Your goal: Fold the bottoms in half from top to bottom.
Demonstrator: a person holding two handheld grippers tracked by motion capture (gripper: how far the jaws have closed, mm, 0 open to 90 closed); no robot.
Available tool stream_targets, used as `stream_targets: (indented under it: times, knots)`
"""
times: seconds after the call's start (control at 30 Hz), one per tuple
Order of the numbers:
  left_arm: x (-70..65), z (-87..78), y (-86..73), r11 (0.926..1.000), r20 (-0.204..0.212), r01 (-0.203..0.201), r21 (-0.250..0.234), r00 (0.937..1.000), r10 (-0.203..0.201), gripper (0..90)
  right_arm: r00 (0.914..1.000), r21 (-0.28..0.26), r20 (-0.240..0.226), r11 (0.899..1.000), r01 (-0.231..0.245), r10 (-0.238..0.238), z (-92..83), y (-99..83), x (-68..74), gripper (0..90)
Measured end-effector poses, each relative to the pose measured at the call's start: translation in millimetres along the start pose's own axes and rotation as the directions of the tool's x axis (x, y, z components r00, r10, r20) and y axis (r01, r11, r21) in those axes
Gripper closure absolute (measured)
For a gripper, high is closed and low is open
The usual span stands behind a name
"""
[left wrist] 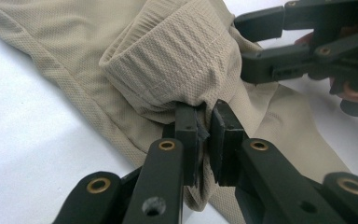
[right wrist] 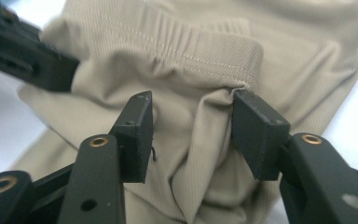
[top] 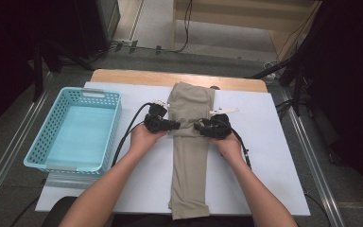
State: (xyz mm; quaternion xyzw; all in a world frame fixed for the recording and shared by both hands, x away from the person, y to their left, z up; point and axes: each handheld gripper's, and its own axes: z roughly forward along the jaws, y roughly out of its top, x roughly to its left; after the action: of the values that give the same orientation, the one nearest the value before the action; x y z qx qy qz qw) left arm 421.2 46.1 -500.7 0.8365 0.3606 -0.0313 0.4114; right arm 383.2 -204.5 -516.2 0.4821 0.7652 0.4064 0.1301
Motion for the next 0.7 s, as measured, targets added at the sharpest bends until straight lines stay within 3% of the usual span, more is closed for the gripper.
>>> stream_targets:
  times: [0.07,0.13,0.2,0.3,0.4,0.47,0.53,0.63,0.7]
  knots:
    - [0.1,1.6,-0.6,1.0,-0.001,0.002,0.003,1.0,-0.002,82.3,0.9997,0.032,-0.021,0.999,-0.008,0.009,3.1,0.8,-1.8,47.4]
    - [-0.1,2.8,-1.0,1.0,-0.003,-0.002,0.007,1.0,0.002,82.2,0.9995,0.054,-0.017,0.998,0.026,-0.025,7.1,-0.9,-0.2,51.9]
    - [-0.2,4.2,-1.7,0.9999,-0.004,-0.008,0.011,1.0,0.008,82.3,0.9987,0.062,0.005,0.997,0.05,-0.05,7.2,-0.4,2.6,64.1]
    - [-0.6,10.6,-7.0,0.9998,0.021,-0.011,0.015,0.9997,0.011,84.3,0.9995,0.077,-0.016,0.997,0.027,-0.026,6.7,-0.4,2.1,78.2]
    - [-1.3,8.5,-4.9,1.0,0.017,0.003,0.007,0.9998,-0.003,85.0,0.9997,0.087,-0.023,0.996,-0.004,0.006,2.1,2.1,0.0,82.8]
    - [-2.8,-3.1,0.6,0.9994,0.007,0.003,-0.035,1.0,-0.002,85.0,0.9997,0.072,-0.021,0.997,-0.006,0.008,-8.8,6.1,1.0,83.0]
    - [-7.4,-15.3,5.5,0.9977,0.023,0.001,-0.068,0.9997,0.0,84.7,0.9993,0.059,-0.038,0.998,0.004,-0.001,-24.2,10.1,3.9,83.1]
    - [-23.2,-24.5,7.6,0.9979,0.039,-0.04,-0.052,0.9983,0.042,84.5,0.9983,0.042,-0.05,0.999,0.033,-0.031,-46.1,11.1,12.6,83.1]
    - [-34.8,-27.1,4.2,0.9953,0.04,-0.094,-0.021,0.9946,0.095,84.4,0.9972,0.034,-0.06,0.998,0.045,-0.043,-58.4,6.6,18.5,83.1]
